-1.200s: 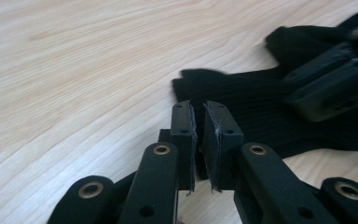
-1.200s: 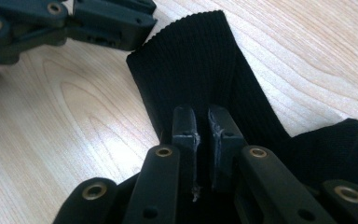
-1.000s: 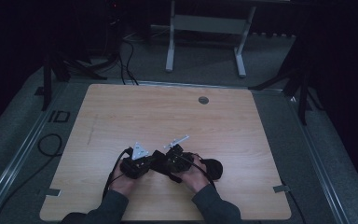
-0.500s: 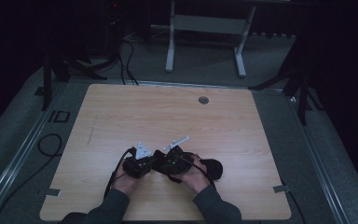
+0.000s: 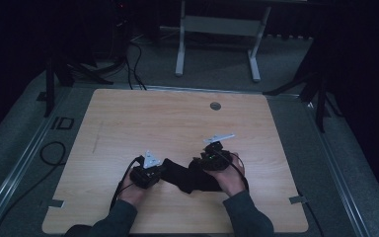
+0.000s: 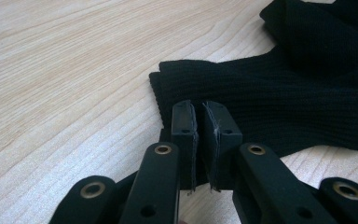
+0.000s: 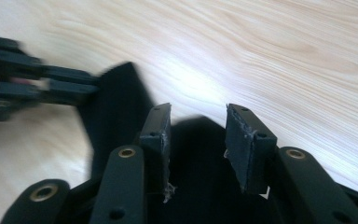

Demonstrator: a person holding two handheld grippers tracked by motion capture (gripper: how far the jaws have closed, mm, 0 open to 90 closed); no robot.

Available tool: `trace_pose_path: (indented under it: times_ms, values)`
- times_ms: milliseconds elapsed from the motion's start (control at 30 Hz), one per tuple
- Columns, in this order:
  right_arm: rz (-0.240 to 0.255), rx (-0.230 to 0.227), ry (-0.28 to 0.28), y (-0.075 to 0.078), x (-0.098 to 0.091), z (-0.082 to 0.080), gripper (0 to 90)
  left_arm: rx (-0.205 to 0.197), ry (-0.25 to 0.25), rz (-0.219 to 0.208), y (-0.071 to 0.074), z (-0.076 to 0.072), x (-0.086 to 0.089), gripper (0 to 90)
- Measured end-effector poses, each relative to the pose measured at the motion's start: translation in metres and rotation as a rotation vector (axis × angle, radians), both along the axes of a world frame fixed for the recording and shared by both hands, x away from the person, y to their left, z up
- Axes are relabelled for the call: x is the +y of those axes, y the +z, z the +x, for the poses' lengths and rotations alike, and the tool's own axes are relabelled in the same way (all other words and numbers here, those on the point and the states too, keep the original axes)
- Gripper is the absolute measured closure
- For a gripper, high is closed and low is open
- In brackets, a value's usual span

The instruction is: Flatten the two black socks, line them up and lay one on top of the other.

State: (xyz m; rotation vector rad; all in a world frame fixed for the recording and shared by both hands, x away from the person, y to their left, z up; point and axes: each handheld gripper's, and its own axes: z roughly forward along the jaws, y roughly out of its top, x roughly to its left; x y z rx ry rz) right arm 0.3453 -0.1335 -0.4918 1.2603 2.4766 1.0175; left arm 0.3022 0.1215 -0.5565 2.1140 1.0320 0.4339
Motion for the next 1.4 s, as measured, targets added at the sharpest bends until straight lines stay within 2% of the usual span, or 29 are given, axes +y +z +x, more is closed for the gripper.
trace_pose_path:
  times_ms: [200, 400, 467, 500, 533, 633, 800, 967, 1067, 1300, 1400]
  values:
    - [-0.040, 0.059, -0.080, -0.020, -0.024, 0.007, 63.5, 0.002, 0.002, 0.000, 0.000, 0.000, 0.000, 83.5]
    - [-0.043, 0.122, -0.085, -0.042, -0.025, 0.009, 59.9, 0.004, 0.003, -0.006, 0.000, 0.000, 0.000, 83.6]
    - [-0.048, 0.125, -0.079, -0.044, -0.024, 0.008, 60.3, 0.005, 0.004, -0.007, 0.000, 0.000, 0.000, 83.5]
    - [-0.055, 0.134, -0.077, -0.047, -0.022, 0.008, 63.9, 0.006, 0.005, -0.007, 0.000, 0.000, 0.000, 83.5]
    - [-0.080, 0.113, -0.066, -0.049, -0.018, 0.005, 74.4, 0.005, 0.005, -0.008, 0.000, -0.001, 0.000, 83.5]
    - [-0.067, 0.093, -0.069, -0.046, -0.019, 0.000, 83.6, 0.006, 0.004, -0.008, 0.000, -0.001, 0.001, 83.5]
    - [-0.026, 0.041, -0.083, -0.036, -0.025, -0.017, 85.0, 0.008, 0.006, -0.012, -0.001, 0.000, 0.001, 83.5]
    - [-0.020, 0.016, -0.079, -0.023, -0.035, -0.030, 85.0, 0.009, 0.005, -0.014, -0.001, 0.000, 0.001, 83.6]
    - [-0.038, -0.009, -0.093, -0.016, -0.045, -0.037, 85.0, 0.009, 0.003, -0.011, -0.001, 0.000, 0.001, 83.6]
    - [-0.036, -0.007, -0.140, -0.010, -0.072, -0.044, 85.0, 0.008, 0.003, -0.007, 0.000, 0.000, 0.001, 83.5]
    - [-0.079, -0.015, -0.168, -0.012, -0.079, -0.042, 84.8, 0.008, 0.004, -0.008, -0.001, 0.000, 0.001, 83.5]
